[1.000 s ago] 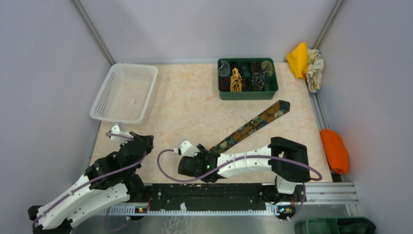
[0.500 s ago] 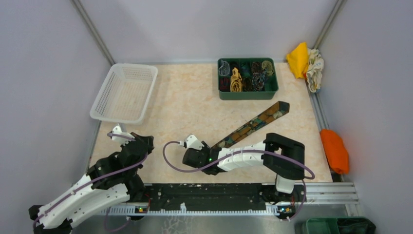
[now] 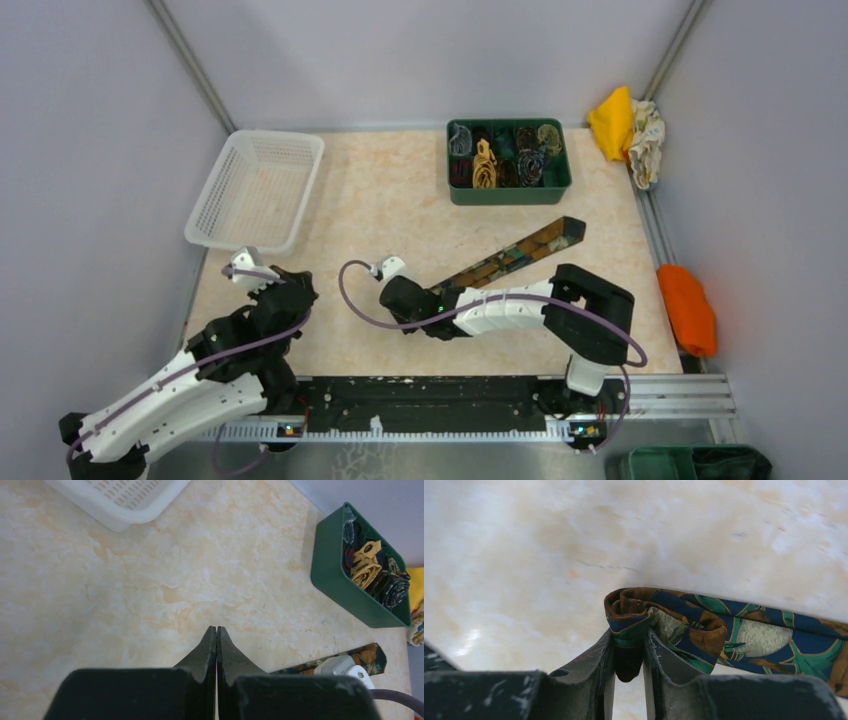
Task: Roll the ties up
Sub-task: Roll the tie at the center of the board.
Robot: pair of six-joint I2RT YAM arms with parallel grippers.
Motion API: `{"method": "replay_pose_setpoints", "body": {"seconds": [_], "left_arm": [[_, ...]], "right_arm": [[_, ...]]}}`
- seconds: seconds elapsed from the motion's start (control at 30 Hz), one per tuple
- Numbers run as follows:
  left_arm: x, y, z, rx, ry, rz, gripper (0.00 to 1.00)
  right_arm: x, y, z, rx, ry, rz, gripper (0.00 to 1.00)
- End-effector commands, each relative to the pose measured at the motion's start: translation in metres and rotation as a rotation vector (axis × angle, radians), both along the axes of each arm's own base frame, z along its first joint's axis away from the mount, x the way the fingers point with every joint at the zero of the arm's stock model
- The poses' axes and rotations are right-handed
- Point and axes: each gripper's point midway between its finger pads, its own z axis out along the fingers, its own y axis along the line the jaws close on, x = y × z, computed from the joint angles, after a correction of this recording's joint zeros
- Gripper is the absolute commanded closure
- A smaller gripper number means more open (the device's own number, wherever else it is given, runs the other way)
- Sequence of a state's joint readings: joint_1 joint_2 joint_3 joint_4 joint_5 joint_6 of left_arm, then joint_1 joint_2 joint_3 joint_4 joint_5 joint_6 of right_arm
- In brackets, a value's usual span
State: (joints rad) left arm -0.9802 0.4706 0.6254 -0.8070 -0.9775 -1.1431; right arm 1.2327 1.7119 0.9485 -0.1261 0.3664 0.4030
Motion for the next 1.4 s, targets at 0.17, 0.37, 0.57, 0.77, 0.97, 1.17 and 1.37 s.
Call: {"method": "replay_pose_setpoints", "body": {"seconds": [0.17, 0.37, 0.57, 0.77, 0.97, 1.17, 1.37], "left_arm": [[0.017, 0.001, 0.062, -0.011, -0.163, 0.049, 1.0], [0.025, -0.012, 0.065, 0.019, -0.168, 0.025, 1.0], [0.032, -0.028, 0.063, 0.031, -0.161, -0.004, 1.0], [0.038, -0.042, 0.067, 0.035, -0.169, -0.04, 1.0], [0.042, -0.051, 0.064, 0.047, -0.155, -0.058, 1.0], [0.043, -0.054, 0.062, 0.05, -0.155, -0.071, 1.0], [0.045, -0.06, 0.058, 0.065, -0.148, -0.087, 1.0]], "right_arm": [[-0.009, 0.069, 0.077, 0.494, 0.164, 0.21, 0.78], [-0.004, 0.066, 0.085, 0.654, 0.283, 0.259, 0.79], [0.0, 0.055, 0.08, 0.761, 0.377, 0.284, 0.79], [0.009, 0.034, 0.072, 0.863, 0.423, 0.258, 0.79], [0.021, 0.019, 0.045, 0.88, 0.495, 0.191, 0.79], [0.034, 0.005, 0.034, 0.922, 0.504, 0.139, 0.8], [0.04, -0.006, 0.03, 0.92, 0.501, 0.096, 0.8]]}}
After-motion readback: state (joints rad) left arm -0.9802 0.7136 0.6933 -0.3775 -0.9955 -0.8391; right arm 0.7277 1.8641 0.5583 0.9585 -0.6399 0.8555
